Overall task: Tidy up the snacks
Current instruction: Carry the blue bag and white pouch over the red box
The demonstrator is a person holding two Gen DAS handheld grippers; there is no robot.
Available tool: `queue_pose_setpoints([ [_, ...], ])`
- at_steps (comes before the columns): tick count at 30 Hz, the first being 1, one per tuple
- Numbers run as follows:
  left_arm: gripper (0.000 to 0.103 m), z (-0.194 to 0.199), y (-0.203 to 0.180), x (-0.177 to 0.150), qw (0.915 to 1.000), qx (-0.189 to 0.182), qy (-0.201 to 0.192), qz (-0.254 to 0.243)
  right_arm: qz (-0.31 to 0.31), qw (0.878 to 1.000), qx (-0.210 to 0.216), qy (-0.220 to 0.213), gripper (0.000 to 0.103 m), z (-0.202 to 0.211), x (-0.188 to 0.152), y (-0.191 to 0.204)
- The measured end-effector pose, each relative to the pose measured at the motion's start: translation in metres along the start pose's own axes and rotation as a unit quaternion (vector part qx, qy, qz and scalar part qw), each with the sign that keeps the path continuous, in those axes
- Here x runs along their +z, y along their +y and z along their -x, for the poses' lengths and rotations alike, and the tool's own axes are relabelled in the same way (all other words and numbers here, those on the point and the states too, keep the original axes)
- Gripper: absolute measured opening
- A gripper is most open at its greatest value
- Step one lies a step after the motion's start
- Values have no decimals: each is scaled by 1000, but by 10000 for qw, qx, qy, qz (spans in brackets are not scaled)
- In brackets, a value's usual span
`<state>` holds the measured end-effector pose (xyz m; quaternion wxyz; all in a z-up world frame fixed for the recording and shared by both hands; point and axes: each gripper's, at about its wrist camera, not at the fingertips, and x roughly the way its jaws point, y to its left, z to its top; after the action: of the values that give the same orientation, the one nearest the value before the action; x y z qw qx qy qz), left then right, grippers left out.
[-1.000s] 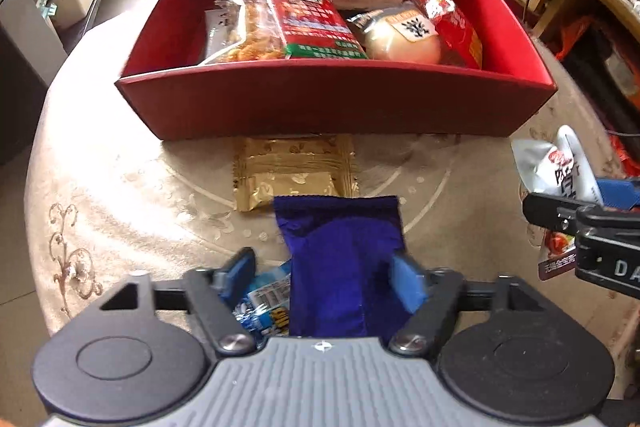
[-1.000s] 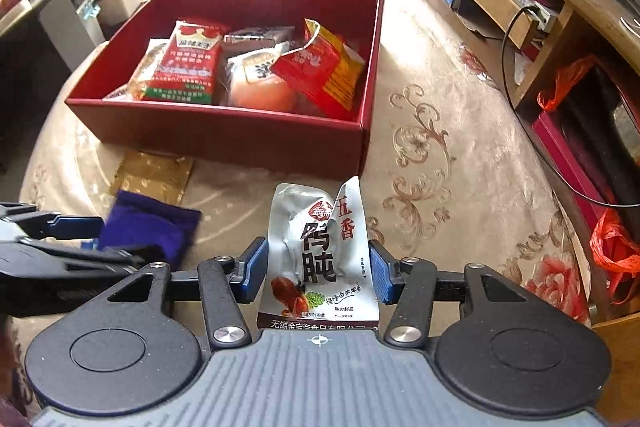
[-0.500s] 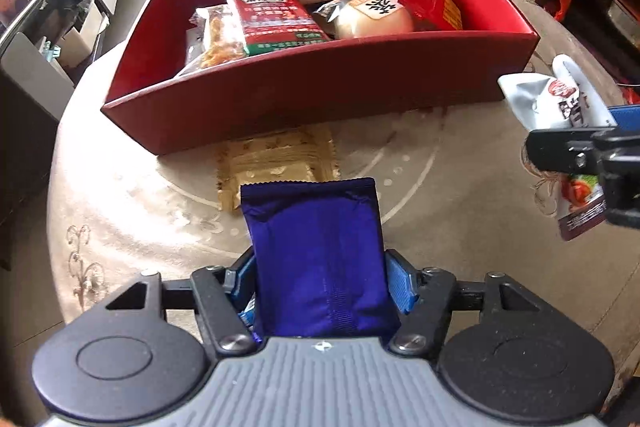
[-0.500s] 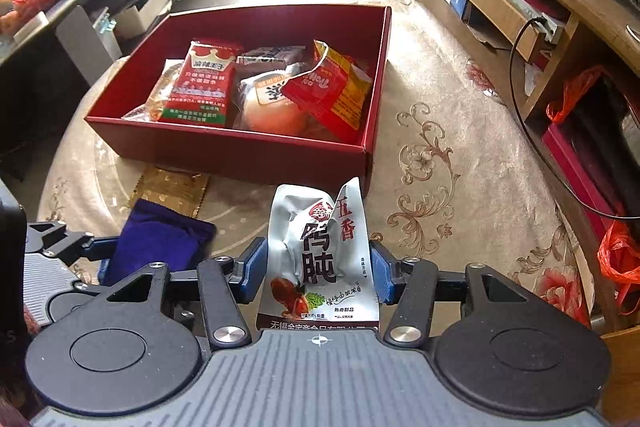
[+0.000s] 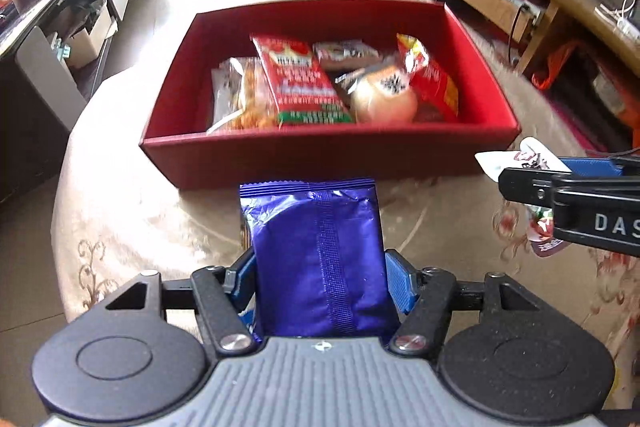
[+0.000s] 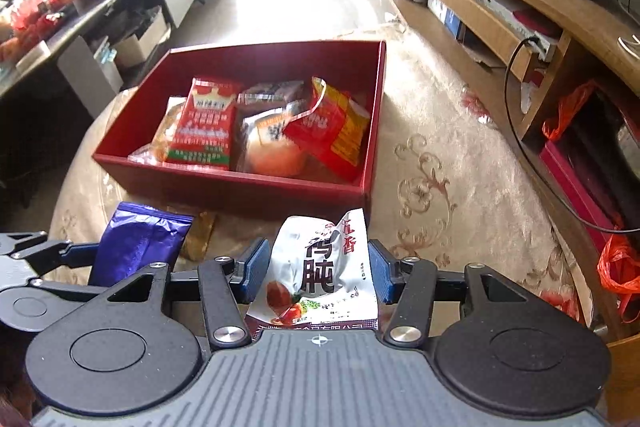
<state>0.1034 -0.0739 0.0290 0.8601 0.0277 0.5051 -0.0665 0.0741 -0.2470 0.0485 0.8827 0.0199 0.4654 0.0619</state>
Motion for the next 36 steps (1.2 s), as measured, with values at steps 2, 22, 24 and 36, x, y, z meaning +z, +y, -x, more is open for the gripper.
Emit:
queue_pose_setpoints([
  [2,60,2,2,6,10000,-31,-68,29,-40,10000,2,-43,60,0,3,0],
  [22,60,2,15,31,9991,-86,-364,215,14,9999,-84,-131,60,-9,19,15],
  [24,60,3,16,32,9990,-66,-383,212,24,9998,-96,-145,60,-9,20,17],
  [36,60,3,21,45,9985,-20,-501,231,-34,9997,-134,-198,60,-13,29,16],
])
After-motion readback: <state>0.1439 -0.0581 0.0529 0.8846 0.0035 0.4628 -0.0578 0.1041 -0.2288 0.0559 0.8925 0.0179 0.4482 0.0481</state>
